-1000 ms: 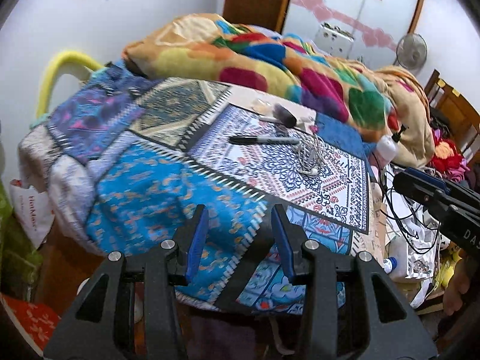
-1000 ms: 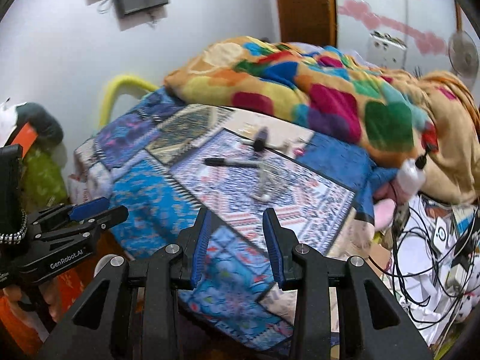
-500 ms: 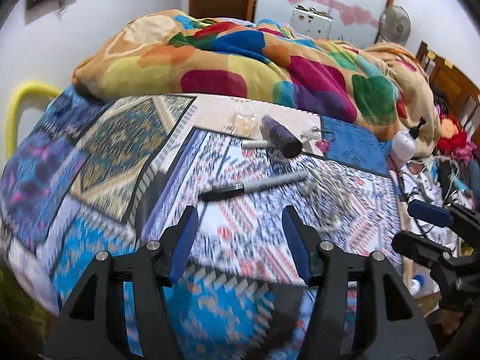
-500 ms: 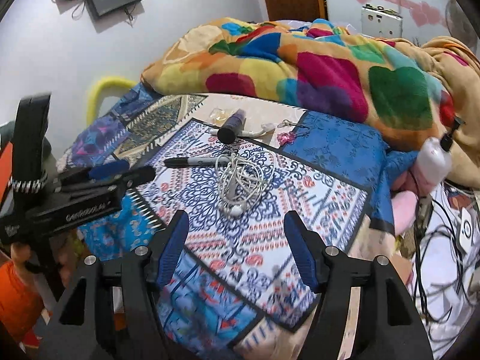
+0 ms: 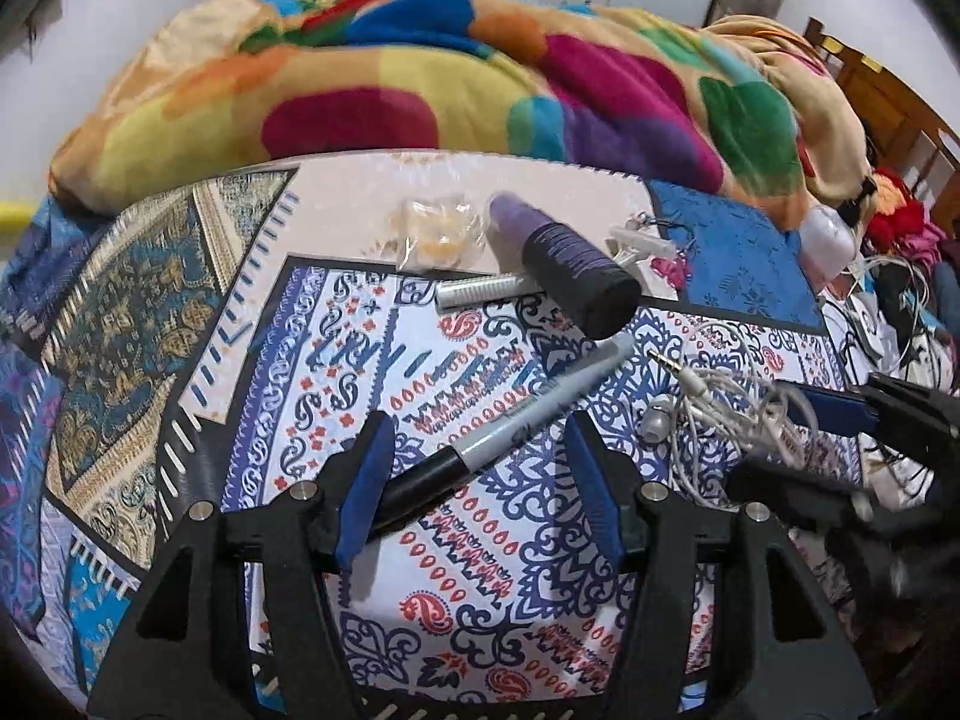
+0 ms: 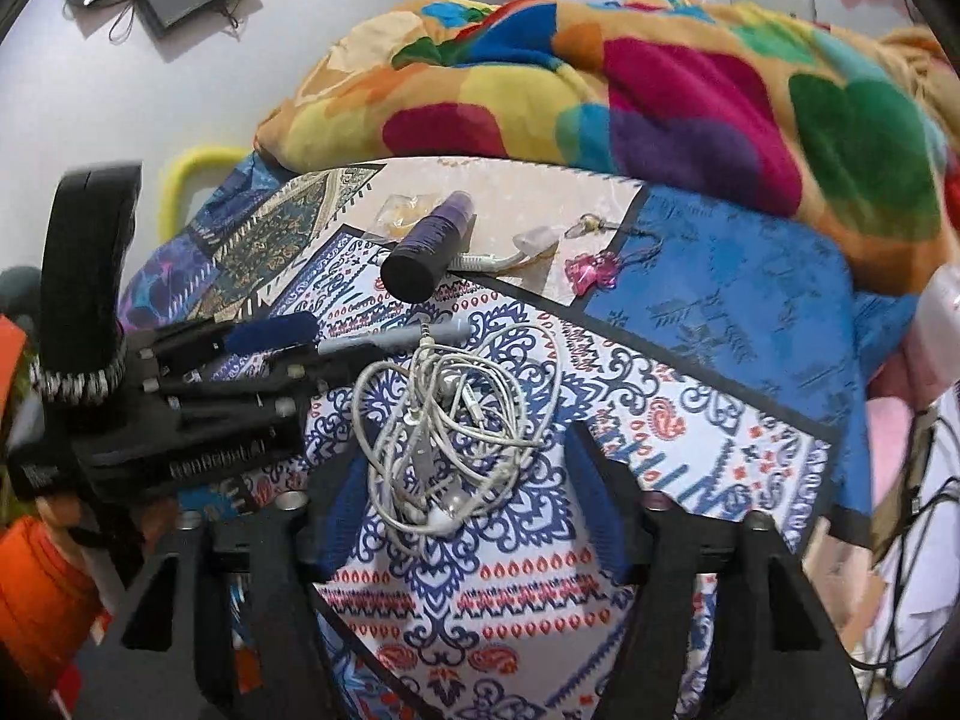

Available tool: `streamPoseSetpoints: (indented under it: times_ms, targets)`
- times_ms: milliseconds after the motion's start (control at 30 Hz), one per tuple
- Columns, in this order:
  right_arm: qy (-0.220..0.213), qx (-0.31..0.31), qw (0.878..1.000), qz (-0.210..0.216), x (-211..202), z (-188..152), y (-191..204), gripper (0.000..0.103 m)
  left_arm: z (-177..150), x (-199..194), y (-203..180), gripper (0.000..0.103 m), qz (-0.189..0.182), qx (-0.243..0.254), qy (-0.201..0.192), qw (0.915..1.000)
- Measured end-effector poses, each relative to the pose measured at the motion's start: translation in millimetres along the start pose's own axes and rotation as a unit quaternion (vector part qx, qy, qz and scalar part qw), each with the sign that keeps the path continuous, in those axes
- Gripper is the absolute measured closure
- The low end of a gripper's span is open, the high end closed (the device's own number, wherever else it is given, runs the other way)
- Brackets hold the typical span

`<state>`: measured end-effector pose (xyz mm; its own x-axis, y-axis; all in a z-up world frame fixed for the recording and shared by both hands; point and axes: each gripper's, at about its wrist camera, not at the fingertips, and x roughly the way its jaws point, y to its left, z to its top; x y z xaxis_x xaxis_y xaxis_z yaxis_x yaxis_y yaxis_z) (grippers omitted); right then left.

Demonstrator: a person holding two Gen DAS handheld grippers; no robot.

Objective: Collect trash
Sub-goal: 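Grasp the black marker with the left tool while the right tool grasps the white earphones, then carry the marker and earphones with both tools over the white bucket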

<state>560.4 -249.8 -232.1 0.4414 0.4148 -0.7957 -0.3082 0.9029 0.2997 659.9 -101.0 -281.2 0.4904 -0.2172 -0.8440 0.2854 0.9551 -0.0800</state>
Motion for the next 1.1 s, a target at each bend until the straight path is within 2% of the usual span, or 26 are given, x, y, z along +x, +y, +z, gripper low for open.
streamPoseSetpoints:
  times_ms: [67,100,133,200,267,300,667,867,1100]
  targets:
    - [0.002,0.002,1.000,-0.001,2,-1,-1,0.068,-6,-3,-3,0.048,0.005,0.009,-0.007,0.9999]
    - [-0.002,0.001,1.000,0.002,1,-2,-1,0.072,-10,-6,-5,0.057,0.011,0.013,-0.011,0.9998]
    - [-0.003,0.002,1.000,0.005,1,-2,-1,0.077,-13,-8,-5,0.061,0.014,0.015,-0.012,0.9997]
    - [-0.004,0.004,1.000,0.011,-2,-4,0,0.082,-21,-14,-4,0.082,0.007,0.010,-0.010,0.9999]
    - [-0.010,0.003,1.000,0.009,-7,-7,1,0.090,-28,-20,1,0.090,-0.001,-0.004,-0.003,1.0000]
    - [-0.011,0.000,1.000,0.007,-11,-9,2,0.093,-30,-21,3,0.091,-0.005,-0.012,0.001,0.9999]
    - [-0.014,-0.020,1.000,-0.010,-44,-24,15,0.093,-83,-55,-21,0.092,0.005,-0.035,0.035,0.9988]
    - [-0.023,-0.033,0.999,-0.013,-59,-33,28,0.093,-89,-55,-38,0.092,0.050,-0.012,0.031,0.9982]
    - [-0.030,-0.034,0.999,-0.020,-75,-38,37,0.093,-90,-66,-28,0.092,0.048,-0.048,0.031,0.9972]
